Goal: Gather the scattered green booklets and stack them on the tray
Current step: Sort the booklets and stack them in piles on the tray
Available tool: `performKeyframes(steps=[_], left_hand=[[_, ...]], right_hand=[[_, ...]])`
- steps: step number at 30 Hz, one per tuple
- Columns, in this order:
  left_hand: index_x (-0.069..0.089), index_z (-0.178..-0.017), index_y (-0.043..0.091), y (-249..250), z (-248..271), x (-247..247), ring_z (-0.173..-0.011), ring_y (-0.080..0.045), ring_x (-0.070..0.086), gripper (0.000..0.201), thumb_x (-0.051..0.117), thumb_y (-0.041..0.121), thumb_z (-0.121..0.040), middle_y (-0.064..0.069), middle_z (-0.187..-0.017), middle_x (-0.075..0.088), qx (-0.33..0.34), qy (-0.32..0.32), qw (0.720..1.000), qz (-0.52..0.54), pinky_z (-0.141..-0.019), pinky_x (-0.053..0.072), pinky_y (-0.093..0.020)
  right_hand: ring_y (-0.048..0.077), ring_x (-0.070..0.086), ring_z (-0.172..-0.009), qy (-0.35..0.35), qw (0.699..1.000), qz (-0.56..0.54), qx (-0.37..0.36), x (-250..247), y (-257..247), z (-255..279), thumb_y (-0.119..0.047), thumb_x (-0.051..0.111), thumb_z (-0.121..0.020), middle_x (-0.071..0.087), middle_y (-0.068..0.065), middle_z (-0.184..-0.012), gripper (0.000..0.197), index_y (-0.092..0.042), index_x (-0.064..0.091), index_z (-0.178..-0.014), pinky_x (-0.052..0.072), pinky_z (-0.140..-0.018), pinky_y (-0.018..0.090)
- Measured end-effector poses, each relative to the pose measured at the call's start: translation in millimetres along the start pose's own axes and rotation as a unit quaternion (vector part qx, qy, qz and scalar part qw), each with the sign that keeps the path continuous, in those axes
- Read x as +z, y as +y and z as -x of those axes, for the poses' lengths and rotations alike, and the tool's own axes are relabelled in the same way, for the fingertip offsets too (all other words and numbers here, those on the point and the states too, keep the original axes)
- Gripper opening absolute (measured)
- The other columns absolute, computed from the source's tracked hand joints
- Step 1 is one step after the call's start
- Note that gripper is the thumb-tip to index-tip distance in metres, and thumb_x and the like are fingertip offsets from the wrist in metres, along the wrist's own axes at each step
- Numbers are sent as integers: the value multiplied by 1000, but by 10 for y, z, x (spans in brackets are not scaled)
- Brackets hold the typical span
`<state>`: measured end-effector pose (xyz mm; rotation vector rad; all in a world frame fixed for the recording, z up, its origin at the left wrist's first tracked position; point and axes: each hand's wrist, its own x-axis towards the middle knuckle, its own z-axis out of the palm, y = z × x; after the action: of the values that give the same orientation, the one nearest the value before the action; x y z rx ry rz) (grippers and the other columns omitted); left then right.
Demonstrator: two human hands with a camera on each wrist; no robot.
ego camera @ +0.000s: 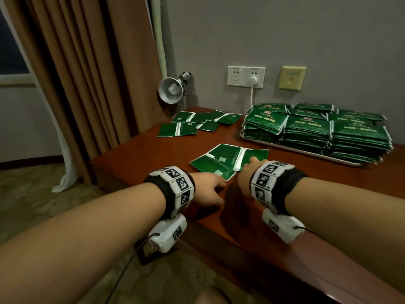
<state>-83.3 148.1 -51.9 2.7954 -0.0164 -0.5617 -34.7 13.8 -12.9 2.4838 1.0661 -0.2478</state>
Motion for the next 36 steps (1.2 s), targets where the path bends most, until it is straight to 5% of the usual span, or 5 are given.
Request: performKeyframes(steps=[5,14,24,29,36], left_hand=[[68,-116,14,632,97,197,-51,5,55,26,59,16,-92,3,-79,68,55,28,995,81,-49,42,-4],[17,-154,28,509,56,465,-141,-25,20,100,57,75,-76,0,-157,18,-15,48,987,-151,-113,30,-44],[22,-151,30,543,259,537,-115,-21,35,96,77,47,-74,2,-140,34,99,49,957,-269,-96,41,-37],[42,-143,32,535,356,441,-113,-19,47,72,64,12,-78,2,-129,50,123,37,974,-186,-92,48,-40],[59,-125,25,501,407,259,-93,-15,64,34,57,29,-91,2,-109,68,41,166,985,-38,-78,57,-37]], right_hand=[[23,47,-123,-17,996,-20,80,368,306,82,-34,52,-94,55,4,-126,35,-17,59,-124,36,-90,31],[30,61,-95,38,957,-194,212,629,878,-209,-61,47,-86,62,8,-103,58,-12,63,-113,51,-89,38],[31,59,-109,70,937,-273,206,479,614,-457,-32,70,-84,60,11,-110,55,-1,46,-123,48,-95,41],[32,53,-71,244,932,-202,174,277,659,-309,3,52,-84,48,6,-72,28,-7,36,-103,44,-63,41],[30,61,-76,184,971,-118,92,357,684,-228,-20,65,-85,60,4,-85,14,-9,57,-91,52,-65,35]])
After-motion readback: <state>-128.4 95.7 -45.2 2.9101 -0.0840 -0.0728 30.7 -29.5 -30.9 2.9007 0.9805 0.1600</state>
